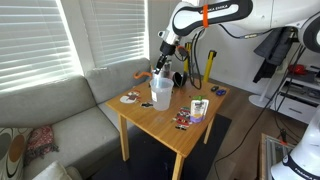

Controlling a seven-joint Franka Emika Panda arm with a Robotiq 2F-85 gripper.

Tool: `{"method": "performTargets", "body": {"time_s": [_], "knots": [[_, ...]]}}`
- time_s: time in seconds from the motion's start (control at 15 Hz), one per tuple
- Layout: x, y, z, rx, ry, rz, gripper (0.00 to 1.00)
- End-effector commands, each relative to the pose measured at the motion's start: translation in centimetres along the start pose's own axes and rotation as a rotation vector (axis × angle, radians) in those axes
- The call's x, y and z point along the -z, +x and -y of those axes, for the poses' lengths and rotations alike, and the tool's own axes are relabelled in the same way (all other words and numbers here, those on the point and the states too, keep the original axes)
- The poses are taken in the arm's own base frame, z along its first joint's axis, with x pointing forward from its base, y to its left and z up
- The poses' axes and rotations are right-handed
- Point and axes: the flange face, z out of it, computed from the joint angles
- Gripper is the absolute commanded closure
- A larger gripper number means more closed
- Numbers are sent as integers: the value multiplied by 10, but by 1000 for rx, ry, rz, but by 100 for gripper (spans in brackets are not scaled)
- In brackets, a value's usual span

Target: Put the silver cup in the clear cup then put the silver spoon on the table.

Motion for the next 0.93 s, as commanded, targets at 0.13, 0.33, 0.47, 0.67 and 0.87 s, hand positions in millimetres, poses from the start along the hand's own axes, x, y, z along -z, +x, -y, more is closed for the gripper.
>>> {"method": "performTargets", "body": {"time_s": [0.13,0.33,0.47,0.67,0.87], "knots": [[66,13,31,111,-123,30,99],[109,18,74,230,-193,25,99],[129,20,106,293,-214,21,99],[148,18,150,373,-233,17,99],[148,11,181,440,-238,61,99]]}}
